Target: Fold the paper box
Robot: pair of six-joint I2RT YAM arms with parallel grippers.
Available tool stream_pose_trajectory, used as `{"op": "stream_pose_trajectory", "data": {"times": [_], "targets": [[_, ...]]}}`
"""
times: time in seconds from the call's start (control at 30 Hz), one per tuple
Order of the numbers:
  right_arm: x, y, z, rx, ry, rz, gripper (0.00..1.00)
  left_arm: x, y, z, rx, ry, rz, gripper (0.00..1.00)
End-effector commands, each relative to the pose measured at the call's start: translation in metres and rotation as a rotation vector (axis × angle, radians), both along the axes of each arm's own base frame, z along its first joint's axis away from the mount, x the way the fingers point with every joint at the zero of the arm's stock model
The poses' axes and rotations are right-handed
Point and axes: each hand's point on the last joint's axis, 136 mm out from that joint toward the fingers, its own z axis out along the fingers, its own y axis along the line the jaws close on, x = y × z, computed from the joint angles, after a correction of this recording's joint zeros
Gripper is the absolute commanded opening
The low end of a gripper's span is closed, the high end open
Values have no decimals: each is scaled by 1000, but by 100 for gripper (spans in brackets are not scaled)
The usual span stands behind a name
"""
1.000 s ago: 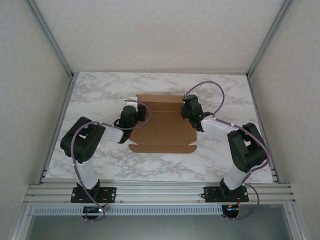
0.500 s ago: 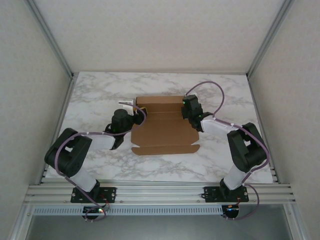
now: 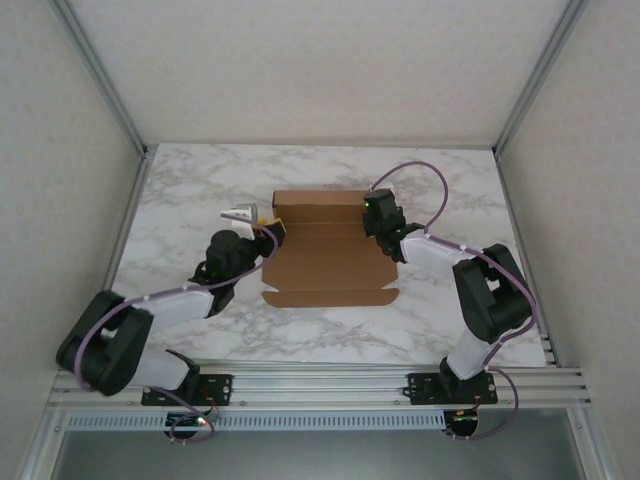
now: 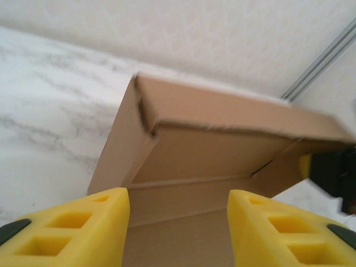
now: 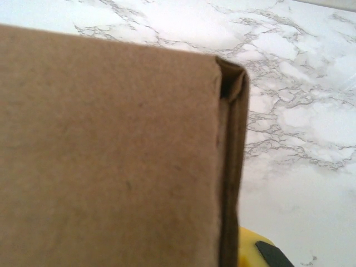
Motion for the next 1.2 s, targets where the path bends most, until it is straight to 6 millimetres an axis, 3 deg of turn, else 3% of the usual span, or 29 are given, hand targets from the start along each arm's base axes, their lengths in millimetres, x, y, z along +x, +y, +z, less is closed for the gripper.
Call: {"op": "stream_pose_trajectory", "data": {"times": [0.0,0.1,0.2,0.4,0.53,0.67,0.8,0.87,1.0,1.17], "targets": [[3,-1,-1,-20,9,-22,0,5,2,46,-83,-41,28,50],[3,0,-2,-19,13,-18,0,21,4,63,-63,-32,77,55],[3,1,-2,-16,19,-11,0,44,1,59,-27,31,95,63],[5,2,0,-14,24,-6,0,68,-13,11,5,165,62,64],[4,4,0,-13,30,2,0,72,-4,-24,-9,226,101,63],[3,4,-1,-21,35,10,0,72,8,-44,-59,265,121,63],[1,7,2,-1,38,34,1,69,8,-49,-98,278,110,61],[0,11,11,18,28,50,8,69,7,-47,-111,277,104,61],[-5,20,32,70,2,114,48,74,2,-39,-118,275,90,61],[-21,32,60,175,-39,214,77,80,0,-38,-119,292,89,61]]}}
